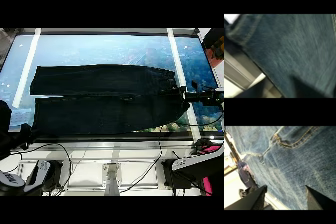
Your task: Fold the clothes and pants, and hang the long-sleeved shirts on hangers.
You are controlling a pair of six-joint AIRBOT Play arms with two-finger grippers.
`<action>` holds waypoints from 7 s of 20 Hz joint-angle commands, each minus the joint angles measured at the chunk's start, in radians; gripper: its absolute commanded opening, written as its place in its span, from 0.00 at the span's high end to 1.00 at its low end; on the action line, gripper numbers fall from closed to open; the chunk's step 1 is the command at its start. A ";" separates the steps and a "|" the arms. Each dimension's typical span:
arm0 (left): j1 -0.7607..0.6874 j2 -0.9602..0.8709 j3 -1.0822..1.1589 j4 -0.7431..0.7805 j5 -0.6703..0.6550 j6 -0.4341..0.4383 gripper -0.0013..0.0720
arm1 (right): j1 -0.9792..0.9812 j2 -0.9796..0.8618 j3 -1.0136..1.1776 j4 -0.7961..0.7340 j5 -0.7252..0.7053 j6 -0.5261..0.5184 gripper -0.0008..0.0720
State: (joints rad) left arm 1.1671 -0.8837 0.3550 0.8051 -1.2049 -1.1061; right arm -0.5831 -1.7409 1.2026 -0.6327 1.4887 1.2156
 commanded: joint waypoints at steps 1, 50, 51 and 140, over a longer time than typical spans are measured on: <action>0.069 0.009 -0.064 -0.050 0.077 0.034 0.32 | 0.002 0.001 -0.014 0.000 -0.018 -0.002 0.22; -0.158 0.042 0.027 -0.473 0.224 0.243 0.96 | -0.216 0.193 -0.396 -0.078 -0.430 -0.020 0.29; -0.158 0.042 0.027 -0.473 0.224 0.243 0.96 | -0.200 0.184 -0.396 -0.078 -0.461 -0.003 0.29; -1.924 -1.274 1.445 -0.268 0.750 -0.702 0.93 | -0.224 -0.256 0.465 -0.187 0.003 0.240 0.21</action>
State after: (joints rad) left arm -0.7547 -2.1468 1.7996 0.5655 -0.4591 -1.7996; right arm -0.8486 -1.9934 1.6669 -0.7982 1.5341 1.4551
